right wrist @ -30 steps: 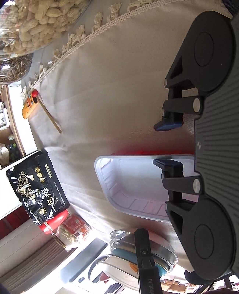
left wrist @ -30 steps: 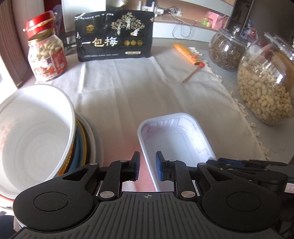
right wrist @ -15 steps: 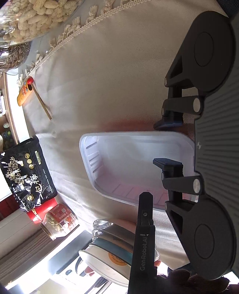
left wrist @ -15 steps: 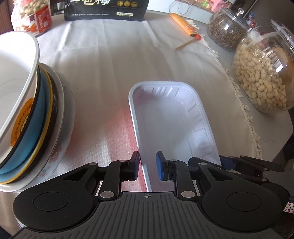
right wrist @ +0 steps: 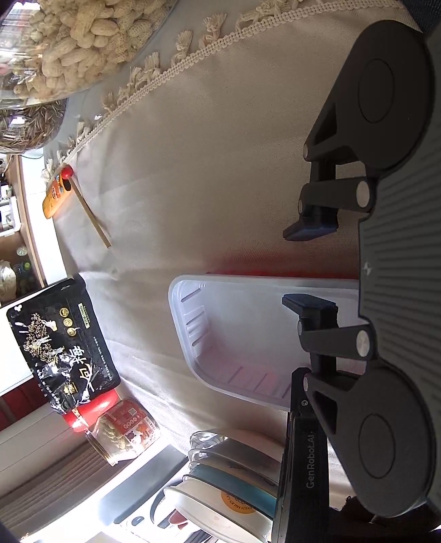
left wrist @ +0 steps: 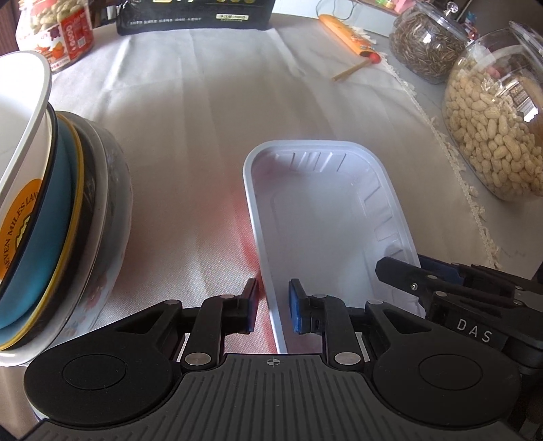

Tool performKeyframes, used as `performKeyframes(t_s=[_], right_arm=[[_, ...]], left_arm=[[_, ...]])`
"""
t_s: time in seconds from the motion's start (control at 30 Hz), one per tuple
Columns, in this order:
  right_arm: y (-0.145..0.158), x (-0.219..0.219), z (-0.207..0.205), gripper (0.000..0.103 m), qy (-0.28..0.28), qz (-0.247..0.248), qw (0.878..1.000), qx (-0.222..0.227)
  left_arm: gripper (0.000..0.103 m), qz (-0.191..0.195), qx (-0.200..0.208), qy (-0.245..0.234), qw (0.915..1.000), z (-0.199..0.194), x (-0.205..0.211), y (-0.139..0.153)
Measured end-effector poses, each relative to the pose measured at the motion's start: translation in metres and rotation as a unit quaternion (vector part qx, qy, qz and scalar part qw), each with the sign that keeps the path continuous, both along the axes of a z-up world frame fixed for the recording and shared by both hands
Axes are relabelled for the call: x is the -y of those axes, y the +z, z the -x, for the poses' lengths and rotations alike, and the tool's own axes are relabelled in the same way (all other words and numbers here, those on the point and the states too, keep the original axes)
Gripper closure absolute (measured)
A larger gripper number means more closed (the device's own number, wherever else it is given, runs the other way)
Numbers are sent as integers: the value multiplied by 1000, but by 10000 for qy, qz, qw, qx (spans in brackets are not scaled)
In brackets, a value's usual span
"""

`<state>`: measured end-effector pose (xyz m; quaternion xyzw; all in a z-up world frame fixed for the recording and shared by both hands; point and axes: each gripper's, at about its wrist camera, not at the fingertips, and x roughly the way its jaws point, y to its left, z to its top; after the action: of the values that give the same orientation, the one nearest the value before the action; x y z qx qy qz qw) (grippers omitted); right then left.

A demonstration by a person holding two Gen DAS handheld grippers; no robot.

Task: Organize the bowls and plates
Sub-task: 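Grasp the tray rim with the left gripper and lift it, then carry the tray onto the bowl stack with the left gripper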

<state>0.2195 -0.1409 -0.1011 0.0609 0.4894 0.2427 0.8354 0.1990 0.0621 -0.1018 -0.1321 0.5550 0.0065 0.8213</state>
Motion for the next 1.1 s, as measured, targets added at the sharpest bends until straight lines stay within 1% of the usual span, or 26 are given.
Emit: performKeyframes(t_s=[0.17, 0.3, 0.37, 0.43, 0.53, 0.6, 0.63, 0.7, 0.8, 0.83, 0.93, 1.0, 1.03, 1.1], right_arm=[[0, -7, -3, 69, 14, 26, 10000, 81], [0, -14, 2, 68, 112, 209, 9995, 231], [1, -16, 3, 71, 154, 173, 9996, 191], [1, -18, 4, 75, 233, 105, 9996, 119], [3, -22, 8, 76, 237, 226, 9994, 143], [9, -23, 10, 76, 188, 268, 9993, 179], [13, -22, 12, 76, 143, 314, 9991, 253], [28, -19, 14, 76, 51, 336, 9985, 441], [60, -19, 15, 76, 38, 129, 9973, 720], [74, -22, 17, 76, 87, 67, 9960, 882], [119, -47, 25, 76, 422, -70, 9878, 1498], [142, -70, 31, 76, 719, -195, 9816, 1759], [148, -79, 32, 76, 837, -258, 9797, 1801], [158, -104, 34, 76, 1135, -441, 9769, 1755]], left_arm=[[81, 243, 97, 197, 9995, -2, -5, -1], [81, 369, 209, 310, 9986, 1, -7, -3], [81, 419, 258, 360, 9981, 3, -8, -3], [81, 371, 287, 302, 9984, 4, -6, -3], [82, 210, 185, 88, 9996, 0, -1, 0], [82, 300, 187, 6, 9994, 0, 0, 4], [82, 389, 305, -47, 9988, 1, -1, 10], [82, 437, 518, -109, 9976, 4, -5, 25], [82, 415, 971, -112, 9943, 12, -20, 63], [82, 383, 1185, -75, 9922, 19, -30, 81], [82, 277, 1660, 91, 9857, 42, -63, 121], [82, 237, 1799, 226, 9831, 57, -87, 138], [82, 233, 1831, 338, 9822, 67, -104, 145], [82, 265, 1828, 569, 9811, 82, -130, 149]])
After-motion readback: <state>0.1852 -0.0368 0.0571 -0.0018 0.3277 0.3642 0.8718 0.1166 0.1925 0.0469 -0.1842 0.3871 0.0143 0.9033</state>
